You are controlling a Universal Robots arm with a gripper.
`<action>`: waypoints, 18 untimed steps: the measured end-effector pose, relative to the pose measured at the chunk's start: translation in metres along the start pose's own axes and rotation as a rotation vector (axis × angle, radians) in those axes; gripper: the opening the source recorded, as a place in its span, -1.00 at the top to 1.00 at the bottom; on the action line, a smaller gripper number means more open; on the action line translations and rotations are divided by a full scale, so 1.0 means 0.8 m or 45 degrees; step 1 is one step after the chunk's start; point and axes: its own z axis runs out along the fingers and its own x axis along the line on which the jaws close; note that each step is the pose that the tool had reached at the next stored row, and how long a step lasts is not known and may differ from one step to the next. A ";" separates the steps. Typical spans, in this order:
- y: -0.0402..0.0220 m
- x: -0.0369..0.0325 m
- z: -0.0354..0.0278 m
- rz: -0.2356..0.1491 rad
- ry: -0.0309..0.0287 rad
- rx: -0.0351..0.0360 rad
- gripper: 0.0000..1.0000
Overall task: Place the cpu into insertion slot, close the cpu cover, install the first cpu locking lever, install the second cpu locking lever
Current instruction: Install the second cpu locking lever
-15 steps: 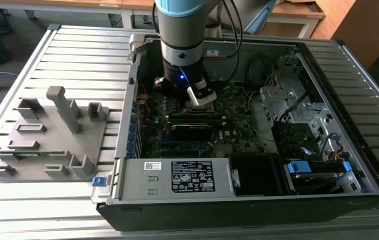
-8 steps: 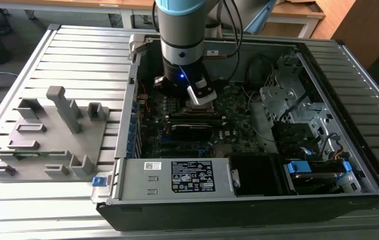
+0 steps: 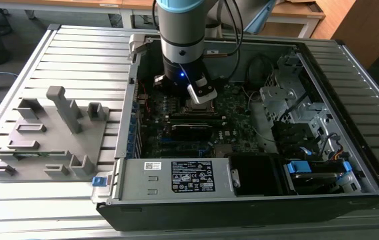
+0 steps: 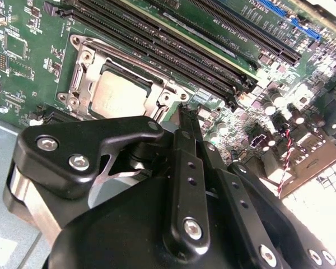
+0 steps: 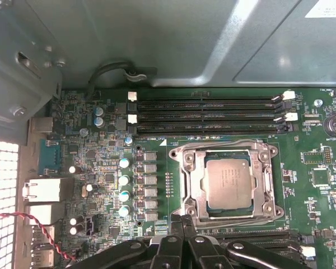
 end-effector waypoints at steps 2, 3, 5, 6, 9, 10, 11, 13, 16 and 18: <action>0.0000 -0.0004 -0.0001 0.000 -0.0001 0.0000 0.79; 0.0000 -0.0004 -0.0002 0.000 0.0000 0.0000 0.79; 0.0002 -0.0005 -0.0012 0.000 0.0002 0.0005 0.79; 0.0003 -0.0005 -0.0019 0.000 0.0001 0.0002 0.79; 0.0005 -0.0006 -0.0027 0.000 -0.0001 -0.0002 0.79; 0.0005 -0.0007 -0.0027 0.000 -0.0001 -0.0003 0.79; 0.0006 -0.0012 -0.0028 0.000 0.0000 0.0002 0.79; 0.0013 -0.0023 -0.0026 0.000 -0.0002 0.0048 0.79; 0.0028 -0.0043 -0.0022 -0.001 -0.0008 0.0195 0.79; 0.0046 -0.0064 -0.0017 -0.002 -0.0013 0.0307 0.79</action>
